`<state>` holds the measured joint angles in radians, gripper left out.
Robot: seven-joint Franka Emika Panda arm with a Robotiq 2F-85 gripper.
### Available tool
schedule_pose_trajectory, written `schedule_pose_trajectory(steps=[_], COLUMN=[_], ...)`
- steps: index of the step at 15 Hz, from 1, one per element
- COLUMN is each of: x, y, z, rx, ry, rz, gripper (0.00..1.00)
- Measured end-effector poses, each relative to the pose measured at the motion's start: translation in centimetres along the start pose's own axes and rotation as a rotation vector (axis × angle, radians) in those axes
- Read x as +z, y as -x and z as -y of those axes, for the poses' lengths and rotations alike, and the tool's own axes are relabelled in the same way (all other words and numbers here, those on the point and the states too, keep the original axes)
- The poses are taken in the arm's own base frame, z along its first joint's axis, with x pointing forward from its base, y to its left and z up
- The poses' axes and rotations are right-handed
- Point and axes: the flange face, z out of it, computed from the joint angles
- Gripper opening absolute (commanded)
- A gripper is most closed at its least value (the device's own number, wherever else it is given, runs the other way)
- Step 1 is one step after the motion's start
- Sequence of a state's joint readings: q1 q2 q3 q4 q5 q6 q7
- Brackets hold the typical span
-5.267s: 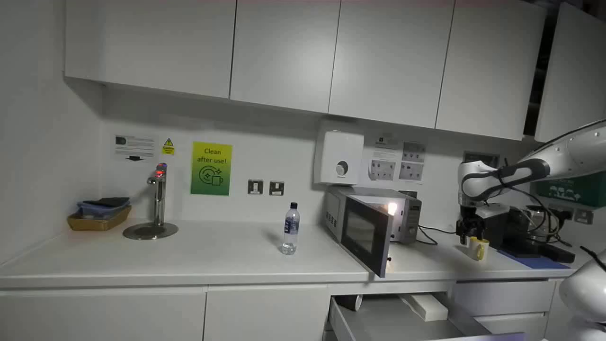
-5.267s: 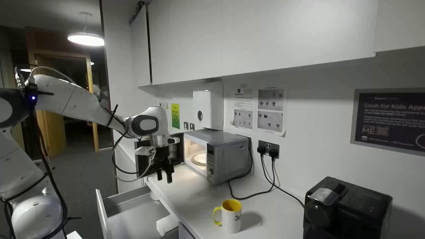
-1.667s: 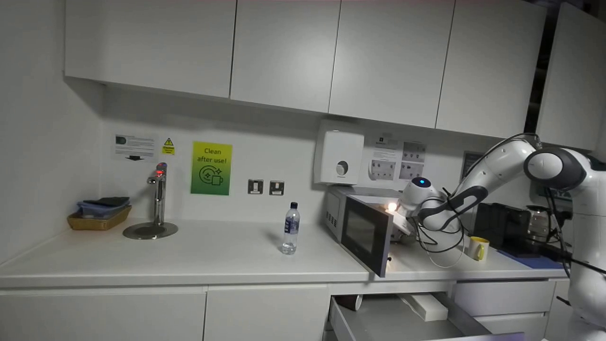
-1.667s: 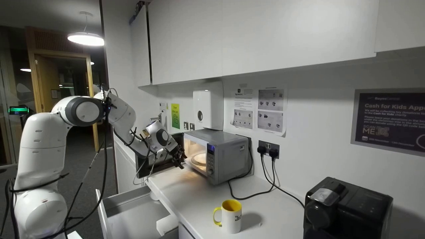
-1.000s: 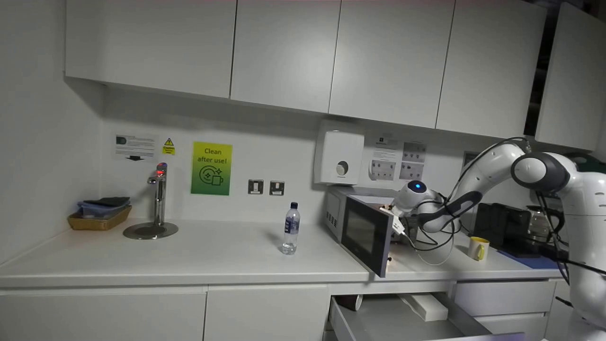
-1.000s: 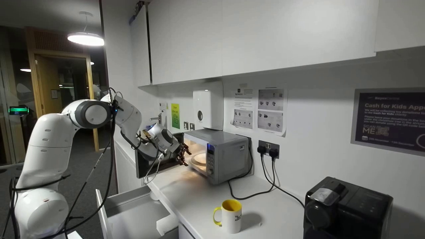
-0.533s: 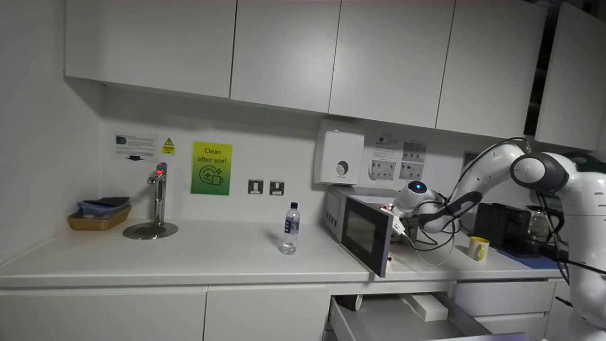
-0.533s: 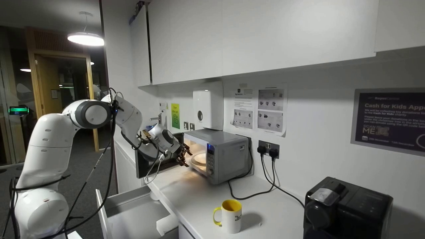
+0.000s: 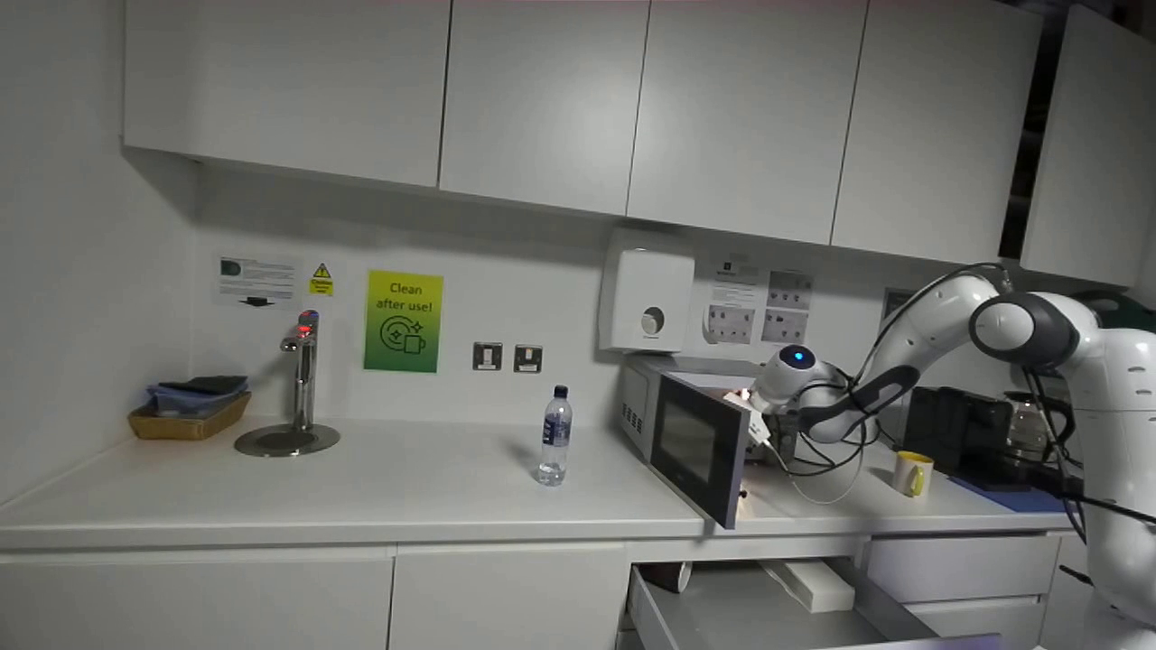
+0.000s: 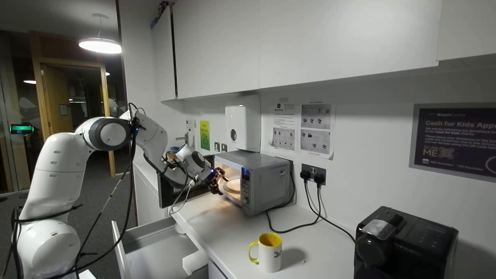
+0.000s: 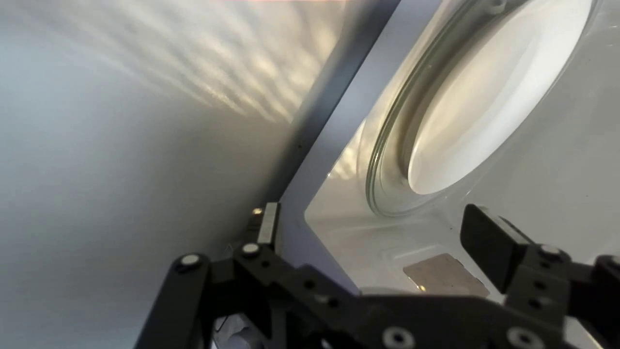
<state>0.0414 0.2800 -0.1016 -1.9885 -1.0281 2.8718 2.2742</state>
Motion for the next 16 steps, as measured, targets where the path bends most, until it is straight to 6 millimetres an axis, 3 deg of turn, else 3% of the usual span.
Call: schedule_pose_trajectory(steps=[16], x=[2.8], y=[4.4], z=[4.7], rx=[0.025], ry=[-0.22], rz=[0.074], gripper=[1.0])
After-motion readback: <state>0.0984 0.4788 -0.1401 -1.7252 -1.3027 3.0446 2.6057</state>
